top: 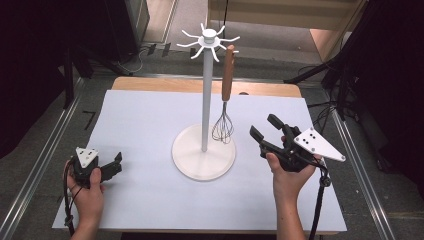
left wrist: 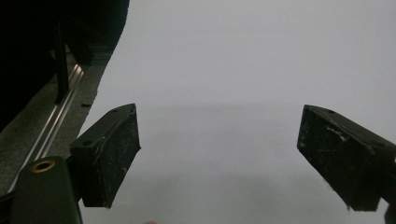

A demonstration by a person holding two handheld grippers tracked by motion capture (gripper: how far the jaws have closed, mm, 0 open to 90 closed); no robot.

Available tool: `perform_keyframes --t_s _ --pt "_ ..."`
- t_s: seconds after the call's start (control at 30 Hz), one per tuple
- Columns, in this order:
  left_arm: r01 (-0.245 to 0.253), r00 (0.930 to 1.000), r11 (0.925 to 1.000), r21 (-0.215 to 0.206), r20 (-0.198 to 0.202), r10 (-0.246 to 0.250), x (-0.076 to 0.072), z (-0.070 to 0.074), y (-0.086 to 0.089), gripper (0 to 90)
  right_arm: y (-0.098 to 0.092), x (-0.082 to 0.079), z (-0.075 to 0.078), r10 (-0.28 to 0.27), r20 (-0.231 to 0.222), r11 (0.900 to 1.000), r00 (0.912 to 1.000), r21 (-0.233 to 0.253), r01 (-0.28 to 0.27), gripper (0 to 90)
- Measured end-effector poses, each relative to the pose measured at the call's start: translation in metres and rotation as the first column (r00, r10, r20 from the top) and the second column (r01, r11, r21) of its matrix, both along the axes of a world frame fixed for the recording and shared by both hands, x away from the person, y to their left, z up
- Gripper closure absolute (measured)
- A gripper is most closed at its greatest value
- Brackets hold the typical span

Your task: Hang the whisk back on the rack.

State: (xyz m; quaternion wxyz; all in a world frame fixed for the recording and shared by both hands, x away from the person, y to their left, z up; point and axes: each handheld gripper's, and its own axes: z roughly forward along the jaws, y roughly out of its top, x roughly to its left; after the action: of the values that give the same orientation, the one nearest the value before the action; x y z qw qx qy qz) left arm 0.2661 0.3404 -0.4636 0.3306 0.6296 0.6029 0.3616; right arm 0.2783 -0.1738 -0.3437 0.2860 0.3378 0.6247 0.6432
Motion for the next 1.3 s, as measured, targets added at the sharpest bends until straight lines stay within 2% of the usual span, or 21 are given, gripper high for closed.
perform_keyframes --t_s 0.17,0.37,0.57,0.63,0.7,1.0,1.3 --pt "0.001 1.0 1.0 -0.001 0.0 -0.001 0.0 0.0 0.0 14.0 -0.005 -0.002 -0.01 -0.04 -0.029 0.999 0.9988 -0.025 0.039 28.3" --pt "0.0 1.0 1.0 0.001 -0.001 0.0 0.0 0.0 0.0 14.0 -0.022 -0.006 -0.03 -0.107 -0.073 0.994 0.9916 -0.043 0.104 18.4" --pt "-0.001 1.0 1.0 0.006 0.0 0.001 0.0 0.0 -0.001 14.0 -0.031 -0.01 -0.04 -0.132 -0.102 0.99 0.986 -0.066 0.125 12.3" --pt "0.0 1.0 1.0 0.006 -0.002 0.0 0.0 0.0 -0.001 14.0 -0.035 -0.011 -0.047 -0.165 -0.119 0.984 0.9791 -0.084 0.156 2.5" --pt "0.0 1.0 1.0 0.008 0.0 0.0 0.0 0.0 -0.001 14.0 -0.036 -0.011 -0.049 -0.177 -0.128 0.982 0.9759 -0.089 0.166 0.0" --pt "0.0 1.0 0.9997 0.023 0.0 0.0 0.0 0.0 -0.002 13.9 -0.051 -0.017 -0.07 -0.199 -0.175 0.978 0.9643 -0.104 0.183 0.0" --pt "0.001 1.0 0.9997 0.026 -0.005 -0.001 0.0 0.0 -0.003 13.9 -0.063 -0.018 -0.086 -0.229 -0.196 0.97 0.9536 -0.129 0.206 0.0"
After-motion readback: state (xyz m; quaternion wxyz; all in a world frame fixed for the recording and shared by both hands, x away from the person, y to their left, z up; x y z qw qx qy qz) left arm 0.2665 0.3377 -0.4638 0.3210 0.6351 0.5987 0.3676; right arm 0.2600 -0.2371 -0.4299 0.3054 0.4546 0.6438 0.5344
